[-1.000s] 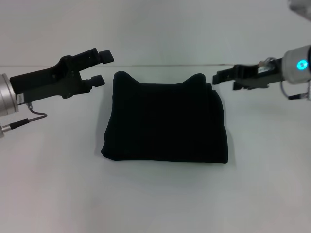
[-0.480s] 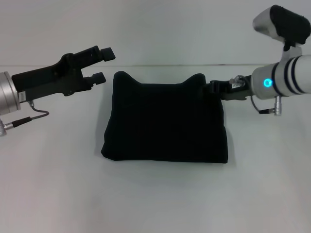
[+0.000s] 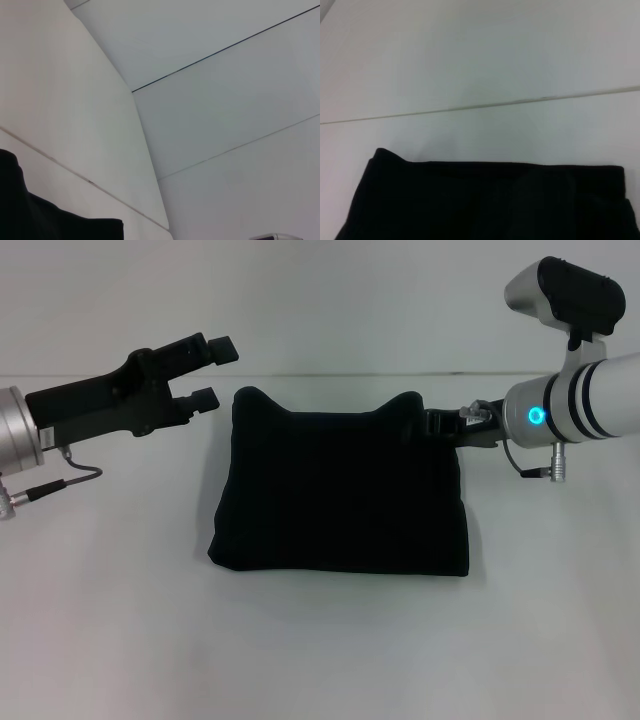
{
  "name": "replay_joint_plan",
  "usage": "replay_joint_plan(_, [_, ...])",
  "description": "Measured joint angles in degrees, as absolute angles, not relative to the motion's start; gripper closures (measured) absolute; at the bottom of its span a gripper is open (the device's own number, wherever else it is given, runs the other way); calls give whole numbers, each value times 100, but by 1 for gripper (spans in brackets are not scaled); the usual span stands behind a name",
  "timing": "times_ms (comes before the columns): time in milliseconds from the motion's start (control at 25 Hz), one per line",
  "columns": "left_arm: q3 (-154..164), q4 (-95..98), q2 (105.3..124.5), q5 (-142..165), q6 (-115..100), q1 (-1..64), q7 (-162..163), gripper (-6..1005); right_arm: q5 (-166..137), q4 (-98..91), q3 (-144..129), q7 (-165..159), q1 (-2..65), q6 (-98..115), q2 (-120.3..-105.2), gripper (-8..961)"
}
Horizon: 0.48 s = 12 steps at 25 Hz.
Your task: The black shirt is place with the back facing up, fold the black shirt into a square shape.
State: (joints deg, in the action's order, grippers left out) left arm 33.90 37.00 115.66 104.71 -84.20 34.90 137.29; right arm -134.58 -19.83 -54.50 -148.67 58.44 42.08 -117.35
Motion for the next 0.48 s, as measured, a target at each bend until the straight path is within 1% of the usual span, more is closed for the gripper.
replay_joint_plan(40, [3388, 3700, 11566, 10469, -8420, 3490, 13729, 49, -13457, -1981, -5461, -14871, 5839, 4204, -11735, 517])
replay_joint_plan(480, [3383, 3699, 11567, 10467, -8420, 3500, 13728, 50, -13465, -1978, -5468, -14877, 5830, 4233, -11705, 749])
